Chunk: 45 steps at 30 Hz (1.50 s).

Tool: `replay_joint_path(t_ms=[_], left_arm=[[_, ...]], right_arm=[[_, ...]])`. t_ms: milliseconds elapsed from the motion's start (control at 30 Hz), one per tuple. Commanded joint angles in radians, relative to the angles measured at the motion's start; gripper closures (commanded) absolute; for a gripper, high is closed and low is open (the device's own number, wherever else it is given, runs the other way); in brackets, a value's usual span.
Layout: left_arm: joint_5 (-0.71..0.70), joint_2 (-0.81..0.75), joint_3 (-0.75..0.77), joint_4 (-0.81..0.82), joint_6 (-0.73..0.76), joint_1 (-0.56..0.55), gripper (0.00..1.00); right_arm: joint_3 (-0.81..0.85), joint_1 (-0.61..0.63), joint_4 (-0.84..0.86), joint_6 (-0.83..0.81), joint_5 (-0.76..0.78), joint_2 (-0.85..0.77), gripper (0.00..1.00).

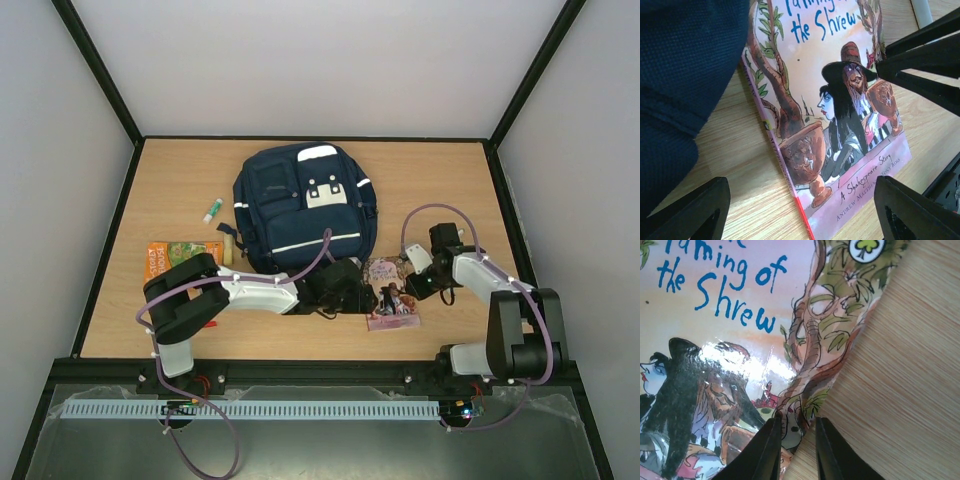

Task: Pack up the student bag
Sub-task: Pick up the book from the center of the board.

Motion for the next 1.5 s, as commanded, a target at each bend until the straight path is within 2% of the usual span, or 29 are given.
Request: replay_joint_path(t_ms=[0,600,767,1033,1200,1467], left_arm=[[-0.006,0.011,-0.041,0.034,-0.052,0.022,0.18],[0.147,0.147,-0.06,0.239,-0.181,0.045,0.18],[0.164,0.177,-0.049,0.307,-0.203,0.045,0.19],[0.107,0.195,0.066,0.275,-0.219,0.037,0.21],[0.032,0.187,0.088,0.245,-0.272,0.035,0.33],[0.012,0.189,0.045,0.309,-0.378,0.025,0.63]], right_arm=[[-0.025,0.002,0.01,0.003,0.064,0.063,0.85],[-0.031,0.002,0.002,0.011,0.097,0.169,0.89],[-0.029,0.002,-0.004,0.011,0.087,0.178,0.89],[-0.023,0.002,-0.012,0.015,0.077,0.203,0.89],[-0.025,0.002,-0.017,0.018,0.086,0.189,0.89],[-0.029,0.002,-0.031,0.014,0.108,0.129,0.89]])
